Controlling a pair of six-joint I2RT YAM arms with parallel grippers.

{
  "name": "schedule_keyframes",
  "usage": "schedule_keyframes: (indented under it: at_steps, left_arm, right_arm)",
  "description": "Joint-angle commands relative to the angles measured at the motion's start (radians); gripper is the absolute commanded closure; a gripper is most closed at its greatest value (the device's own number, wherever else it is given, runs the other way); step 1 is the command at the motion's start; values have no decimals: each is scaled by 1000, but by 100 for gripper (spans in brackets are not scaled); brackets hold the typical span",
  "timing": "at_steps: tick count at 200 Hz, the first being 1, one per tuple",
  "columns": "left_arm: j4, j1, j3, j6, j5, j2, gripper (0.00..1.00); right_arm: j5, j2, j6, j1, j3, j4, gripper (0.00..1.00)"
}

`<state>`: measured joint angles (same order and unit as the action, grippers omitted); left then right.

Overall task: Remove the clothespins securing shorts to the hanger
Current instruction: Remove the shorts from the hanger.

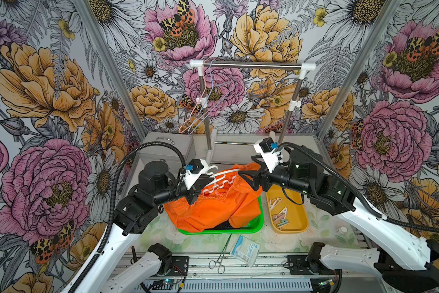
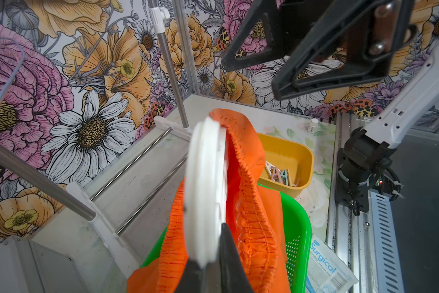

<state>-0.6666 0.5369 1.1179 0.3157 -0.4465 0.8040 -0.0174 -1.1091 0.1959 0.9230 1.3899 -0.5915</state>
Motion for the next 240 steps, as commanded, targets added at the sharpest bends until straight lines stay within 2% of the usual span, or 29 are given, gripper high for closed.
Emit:
schedule_keyframes:
  at_steps: [1, 31, 77, 107, 149, 217, 240]
  left_arm:
    - [67, 18, -15, -50, 28, -18, 100]
    - [88, 37, -46, -36, 75, -29, 100]
    - [208, 38, -95, -59, 98, -37, 100]
    - [212, 38, -86, -55, 106, -21, 100]
    - [215, 38, -87, -47, 113, -18, 100]
    - [181, 39, -102, -24, 106, -34, 100]
    - [156, 36, -112, -9, 126, -41, 100]
  right_arm:
    - [-274, -14, 102, 62, -11, 14, 18]
    - [-371, -51, 150, 102, 2, 4, 23]
    - [-348, -114, 189, 102, 20, 4, 27]
    - [-335, -144, 201, 102, 21, 4, 27]
    - [-381, -179, 237, 81, 6, 4, 30]
    - [-333, -189, 257, 23, -3, 4, 73]
    - [-322, -170, 257, 7, -15, 4, 82]
